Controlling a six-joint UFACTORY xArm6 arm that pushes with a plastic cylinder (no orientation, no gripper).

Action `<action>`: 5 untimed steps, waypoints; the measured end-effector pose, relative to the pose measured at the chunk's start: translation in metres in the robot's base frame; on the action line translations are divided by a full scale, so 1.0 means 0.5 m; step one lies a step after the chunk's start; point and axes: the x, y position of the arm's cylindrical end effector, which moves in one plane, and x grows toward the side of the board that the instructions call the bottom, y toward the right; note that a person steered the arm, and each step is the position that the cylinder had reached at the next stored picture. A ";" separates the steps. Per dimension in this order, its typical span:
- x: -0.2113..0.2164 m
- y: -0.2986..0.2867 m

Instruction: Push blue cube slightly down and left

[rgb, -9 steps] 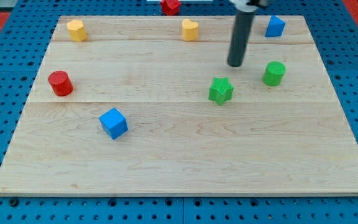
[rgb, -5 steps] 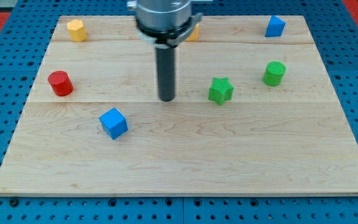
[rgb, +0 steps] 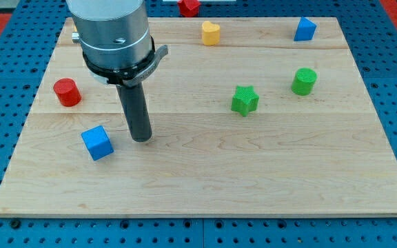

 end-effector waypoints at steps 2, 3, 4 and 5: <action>0.033 -0.053; 0.033 -0.053; -0.008 -0.016; -0.036 0.026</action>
